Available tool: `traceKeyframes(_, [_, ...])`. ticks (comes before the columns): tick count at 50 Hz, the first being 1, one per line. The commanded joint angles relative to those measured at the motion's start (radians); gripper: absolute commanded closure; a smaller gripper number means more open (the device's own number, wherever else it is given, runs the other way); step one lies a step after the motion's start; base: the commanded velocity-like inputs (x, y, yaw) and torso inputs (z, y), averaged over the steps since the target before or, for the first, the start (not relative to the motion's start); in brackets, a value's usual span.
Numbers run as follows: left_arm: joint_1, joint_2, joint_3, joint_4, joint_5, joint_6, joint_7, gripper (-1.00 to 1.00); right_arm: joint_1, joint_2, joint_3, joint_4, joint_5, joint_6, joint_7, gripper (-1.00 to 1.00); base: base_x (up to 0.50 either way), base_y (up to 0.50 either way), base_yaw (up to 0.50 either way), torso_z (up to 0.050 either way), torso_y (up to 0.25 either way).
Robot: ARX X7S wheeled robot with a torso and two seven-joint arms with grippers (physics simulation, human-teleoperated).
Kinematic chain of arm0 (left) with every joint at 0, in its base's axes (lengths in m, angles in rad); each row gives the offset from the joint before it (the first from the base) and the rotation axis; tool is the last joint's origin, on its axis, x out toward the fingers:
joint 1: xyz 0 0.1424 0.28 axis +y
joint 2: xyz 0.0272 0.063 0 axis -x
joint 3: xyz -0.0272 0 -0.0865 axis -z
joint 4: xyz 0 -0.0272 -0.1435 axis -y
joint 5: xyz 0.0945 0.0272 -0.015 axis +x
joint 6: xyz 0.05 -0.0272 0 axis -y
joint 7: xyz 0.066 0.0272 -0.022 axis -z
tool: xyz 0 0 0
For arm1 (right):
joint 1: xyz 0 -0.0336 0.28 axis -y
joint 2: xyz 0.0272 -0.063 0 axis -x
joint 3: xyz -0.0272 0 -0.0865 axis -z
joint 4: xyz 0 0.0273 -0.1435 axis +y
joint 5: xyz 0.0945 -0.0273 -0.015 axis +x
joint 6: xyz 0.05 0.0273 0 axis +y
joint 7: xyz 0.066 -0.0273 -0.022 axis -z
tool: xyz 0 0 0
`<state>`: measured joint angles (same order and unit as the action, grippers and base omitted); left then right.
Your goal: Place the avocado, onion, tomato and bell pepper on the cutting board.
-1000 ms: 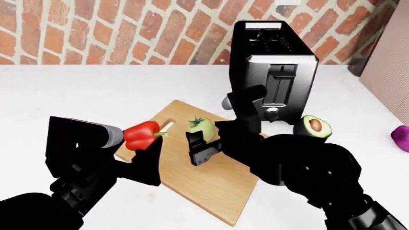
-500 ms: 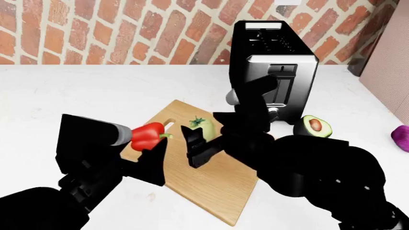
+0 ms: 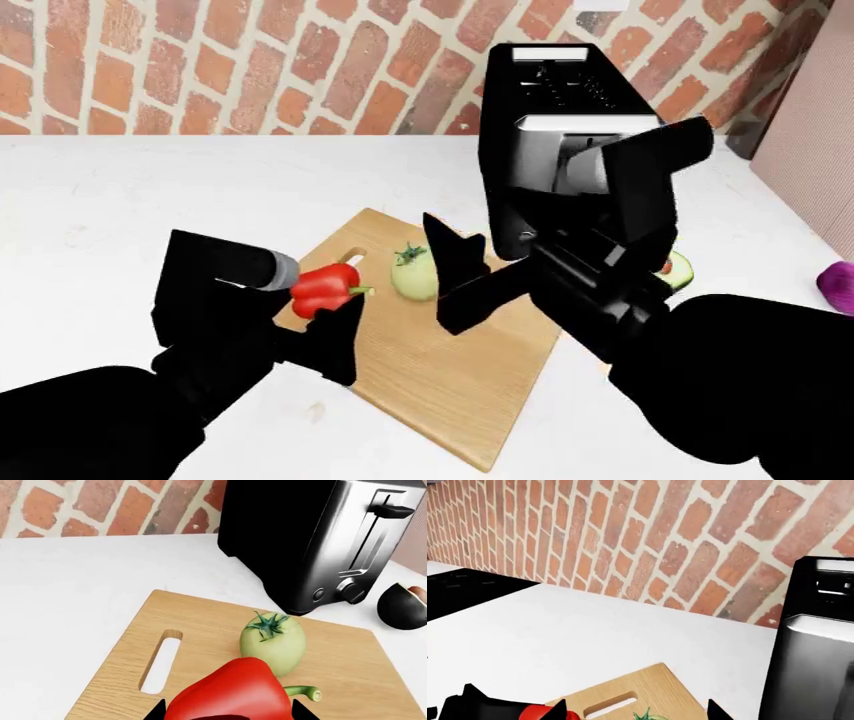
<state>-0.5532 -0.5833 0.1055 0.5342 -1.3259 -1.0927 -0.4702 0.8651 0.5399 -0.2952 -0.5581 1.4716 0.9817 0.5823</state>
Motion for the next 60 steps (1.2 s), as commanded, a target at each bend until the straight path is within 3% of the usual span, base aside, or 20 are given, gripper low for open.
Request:
traceKeyframes(1, [-0.066,0.026,0.044,-0.091,0.011,-0.01,0.023,1.0,-0.04,0.101,0.122,-0.104,0.079,-0.041,0.083,-1.0,0.0,0.0,0.0,0.0,0.0])
traceKeyframes(19, [-0.073,0.032,0.052,-0.127,-0.058,-0.037,0.003,1.0,-0.058,0.122,0.171,-0.127,0.079,-0.082,0.104,-1.0,0.0,0.0,0.0,0.0,0.0])
traceKeyframes(30, [-0.081,0.046,0.102,-0.18,0.017,-0.018,0.052,1.0,-0.083,0.119,0.18,-0.131,0.032,-0.103,0.08,-1.0,0.0,0.0,0.0,0.0,0.0])
traceKeyframes(42, [-0.08,0.047,0.118,-0.202,0.033,-0.012,0.06,1.0,-0.084,0.15,0.202,-0.159,0.101,-0.109,0.122,-1.0,0.0,0.0,0.0,0.0,0.001])
traceKeyframes(43, [-0.079,0.047,0.117,-0.202,0.026,-0.016,0.054,-1.0,-0.079,0.163,0.21,-0.167,0.13,-0.11,0.137,-1.0,0.0,0.0,0.0,0.0,0.0])
traceKeyframes(60, [-0.09,0.042,0.121,-0.197,0.023,-0.019,0.025,-1.0,-0.084,0.153,0.2,-0.153,0.101,-0.116,0.114,-1.0,0.0,0.0,0.0,0.0,0.0])
